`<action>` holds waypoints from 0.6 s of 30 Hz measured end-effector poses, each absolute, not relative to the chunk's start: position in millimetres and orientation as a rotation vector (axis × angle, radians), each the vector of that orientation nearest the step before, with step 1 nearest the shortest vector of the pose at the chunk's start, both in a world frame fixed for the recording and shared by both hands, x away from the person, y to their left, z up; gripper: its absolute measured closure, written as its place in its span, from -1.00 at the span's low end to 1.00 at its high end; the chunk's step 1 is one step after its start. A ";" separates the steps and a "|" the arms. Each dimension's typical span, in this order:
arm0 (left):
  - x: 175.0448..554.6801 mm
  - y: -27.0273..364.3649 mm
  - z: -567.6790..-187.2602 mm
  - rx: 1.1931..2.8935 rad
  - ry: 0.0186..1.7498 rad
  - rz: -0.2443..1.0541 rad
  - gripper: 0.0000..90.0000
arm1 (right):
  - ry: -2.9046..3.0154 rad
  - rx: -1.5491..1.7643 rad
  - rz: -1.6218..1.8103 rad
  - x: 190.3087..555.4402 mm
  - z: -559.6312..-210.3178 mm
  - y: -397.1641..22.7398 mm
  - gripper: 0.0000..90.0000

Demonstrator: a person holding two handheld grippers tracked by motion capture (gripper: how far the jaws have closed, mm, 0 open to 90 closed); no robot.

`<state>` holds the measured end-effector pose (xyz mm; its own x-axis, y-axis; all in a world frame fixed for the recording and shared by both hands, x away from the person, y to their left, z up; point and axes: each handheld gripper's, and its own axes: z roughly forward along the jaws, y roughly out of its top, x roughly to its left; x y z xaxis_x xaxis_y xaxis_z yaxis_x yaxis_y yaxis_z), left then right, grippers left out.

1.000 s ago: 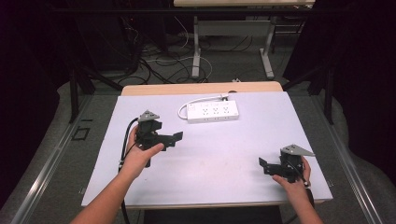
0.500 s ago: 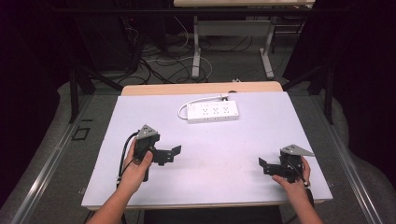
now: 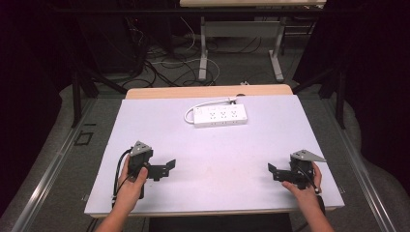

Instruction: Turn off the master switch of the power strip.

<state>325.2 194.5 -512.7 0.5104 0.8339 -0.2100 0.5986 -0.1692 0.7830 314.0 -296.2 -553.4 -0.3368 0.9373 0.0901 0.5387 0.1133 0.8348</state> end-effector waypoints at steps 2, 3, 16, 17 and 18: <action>324.2 200.2 -516.2 1.861 1.203 0.337 -0.99 | 1.930 1.429 1.128 314.0 -553.4 -296.1 -0.92; 323.7 203.2 -517.9 1.859 1.212 0.338 -0.99 | 1.930 1.431 1.127 313.9 -553.4 -296.0 -0.92; 324.9 231.7 -538.5 1.808 1.305 0.379 -0.99 | 1.936 1.425 1.122 314.1 -553.6 -295.9 -0.92; 325.4 232.6 -541.0 1.791 1.311 0.395 -0.99 | 1.934 1.424 1.123 314.2 -553.6 -295.9 -0.92; 325.7 234.5 -542.3 1.791 1.316 0.398 -0.99 | 1.935 1.425 1.123 314.2 -553.7 -296.0 -0.92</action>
<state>325.7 234.5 -542.3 0.3942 0.8918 -0.2222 0.6196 -0.0793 0.7809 314.2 -296.0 -553.7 -0.3391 0.9369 0.0854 0.5390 0.1191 0.8339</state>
